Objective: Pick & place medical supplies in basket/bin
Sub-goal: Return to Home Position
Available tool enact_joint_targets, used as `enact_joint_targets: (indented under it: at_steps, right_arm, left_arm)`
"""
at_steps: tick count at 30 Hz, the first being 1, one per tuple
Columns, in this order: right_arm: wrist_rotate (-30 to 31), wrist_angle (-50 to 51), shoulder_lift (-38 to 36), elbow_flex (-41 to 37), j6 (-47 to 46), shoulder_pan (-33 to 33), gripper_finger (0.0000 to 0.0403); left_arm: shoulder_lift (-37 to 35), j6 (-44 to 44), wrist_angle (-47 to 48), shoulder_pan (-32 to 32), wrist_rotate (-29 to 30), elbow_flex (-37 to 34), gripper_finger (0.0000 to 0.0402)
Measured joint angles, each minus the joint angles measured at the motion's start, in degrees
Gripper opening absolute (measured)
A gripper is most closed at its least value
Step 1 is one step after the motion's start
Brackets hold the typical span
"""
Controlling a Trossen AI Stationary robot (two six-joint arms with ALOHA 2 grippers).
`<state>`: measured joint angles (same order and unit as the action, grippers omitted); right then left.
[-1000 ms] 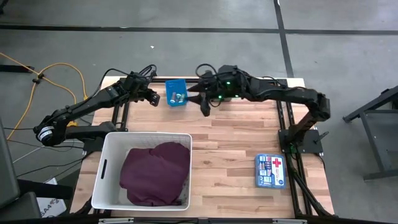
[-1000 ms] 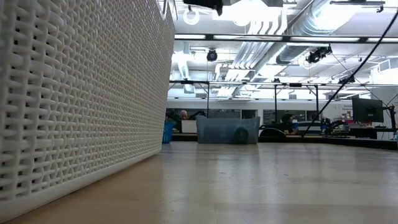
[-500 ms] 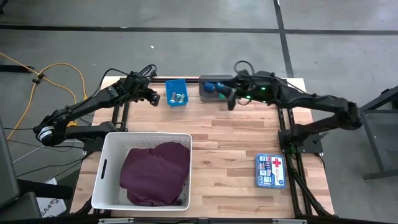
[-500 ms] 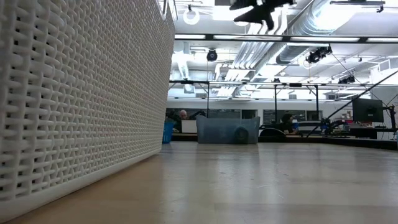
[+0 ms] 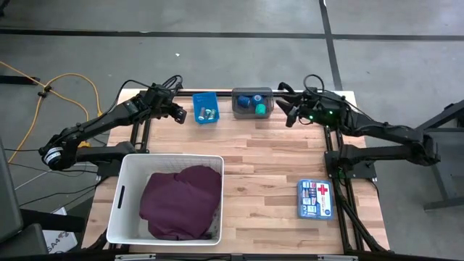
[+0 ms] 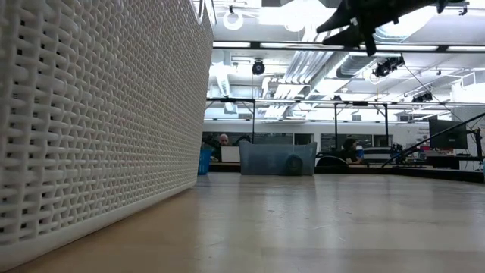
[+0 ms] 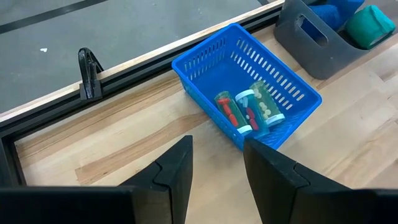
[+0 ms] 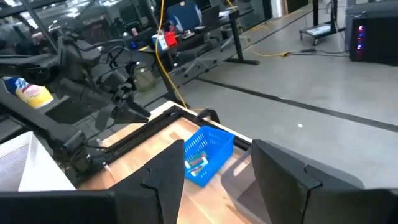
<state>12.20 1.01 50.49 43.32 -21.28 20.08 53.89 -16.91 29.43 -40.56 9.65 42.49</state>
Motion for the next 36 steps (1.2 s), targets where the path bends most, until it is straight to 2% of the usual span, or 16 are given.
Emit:
enact_joint_targets:
  at_steps: [10,18,22,25,36]
  right_arm:
    - [1.66,-0.12,-8.56,-5.71,-4.12,-0.04,0.0173]
    - [3.38,0.43,-18.48,-11.35,-4.46,-0.07,0.0173]
    - [6.32,1.83,-21.65,-13.85,-5.10,-0.04,0.0173]
    - [5.87,2.98,-24.43,-15.81,-10.41,-0.07,0.0173]
    - [2.25,0.13,-35.81,-22.33,-5.06,-0.09,0.0173]
  left_arm:
    - [0.00,0.00,-0.07,0.00,0.00,0.00,0.0136]
    - [-0.01,0.00,-0.13,0.00,0.01,-0.01,0.0136]
    - [-0.02,0.00,-0.13,0.00,0.00,-0.01,0.0136]
    - [-0.02,0.00,-0.13,0.00,0.00,-0.01,0.0136]
    - [-0.02,0.00,-0.15,0.02,0.00,-0.01,0.0136]
